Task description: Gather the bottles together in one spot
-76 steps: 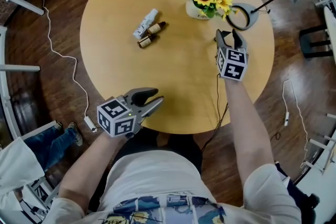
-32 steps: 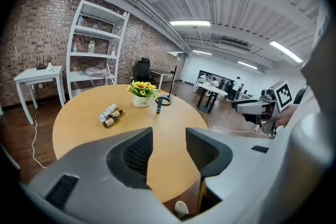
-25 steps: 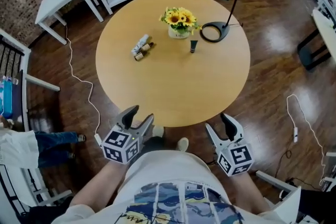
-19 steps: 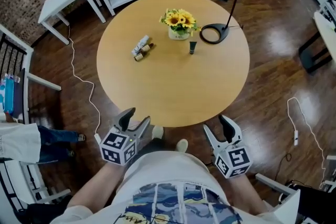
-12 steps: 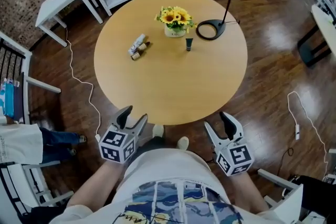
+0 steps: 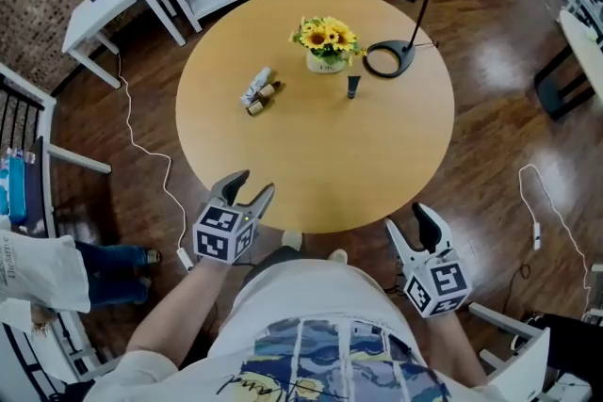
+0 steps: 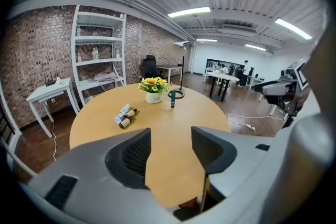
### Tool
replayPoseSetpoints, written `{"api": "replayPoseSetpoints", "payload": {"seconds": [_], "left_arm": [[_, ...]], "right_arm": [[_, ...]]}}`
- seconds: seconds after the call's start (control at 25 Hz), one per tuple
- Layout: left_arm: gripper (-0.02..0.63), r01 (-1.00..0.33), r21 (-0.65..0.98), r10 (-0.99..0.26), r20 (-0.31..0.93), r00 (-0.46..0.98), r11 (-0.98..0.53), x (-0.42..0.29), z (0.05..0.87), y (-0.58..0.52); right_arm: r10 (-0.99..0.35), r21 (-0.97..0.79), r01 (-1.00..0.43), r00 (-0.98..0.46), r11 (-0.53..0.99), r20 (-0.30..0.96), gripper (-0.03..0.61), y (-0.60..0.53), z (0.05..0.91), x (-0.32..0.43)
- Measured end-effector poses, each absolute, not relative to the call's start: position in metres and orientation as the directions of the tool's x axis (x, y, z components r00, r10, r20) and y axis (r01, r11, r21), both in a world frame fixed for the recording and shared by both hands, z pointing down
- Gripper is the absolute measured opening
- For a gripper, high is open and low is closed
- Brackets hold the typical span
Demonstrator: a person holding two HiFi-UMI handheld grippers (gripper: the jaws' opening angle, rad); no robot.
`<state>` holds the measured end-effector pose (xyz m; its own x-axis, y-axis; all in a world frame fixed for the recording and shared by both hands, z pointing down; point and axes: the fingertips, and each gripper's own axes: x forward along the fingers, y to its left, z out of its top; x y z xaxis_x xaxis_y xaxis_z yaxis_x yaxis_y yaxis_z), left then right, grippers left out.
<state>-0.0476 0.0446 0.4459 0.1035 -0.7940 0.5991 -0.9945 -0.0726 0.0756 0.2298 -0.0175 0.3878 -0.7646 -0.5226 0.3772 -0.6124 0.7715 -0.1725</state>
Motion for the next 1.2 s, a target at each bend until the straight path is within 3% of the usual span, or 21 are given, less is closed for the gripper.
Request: {"api": "replayPoseSetpoints", "payload": {"seconds": [0.4,0.72,1.2], "left_arm": [[0.238,-0.983,-0.041,-0.697,0.711,0.097,-0.179,-0.165,0.516,-0.052],[0.235,-0.975,-0.047,-0.584,0.807,0.091,-0.217,-0.232,0.603,-0.104],[0.233,-0.968,-0.002,-0.556,0.819,0.143,-0.252,-0.250,0.648,-0.140]], "right_arm": [[-0.525,-0.177,-0.656,-0.713,0.734,0.465,0.268,-0.017,0.394,0.179],[-0.574,-0.173,-0.733,-0.636,0.657,0.515,0.268,-0.011,0.397,0.151],[-0.605,-0.176,-0.796,-0.565,0.580,0.561,0.268,0.001,0.408,0.137]]}}
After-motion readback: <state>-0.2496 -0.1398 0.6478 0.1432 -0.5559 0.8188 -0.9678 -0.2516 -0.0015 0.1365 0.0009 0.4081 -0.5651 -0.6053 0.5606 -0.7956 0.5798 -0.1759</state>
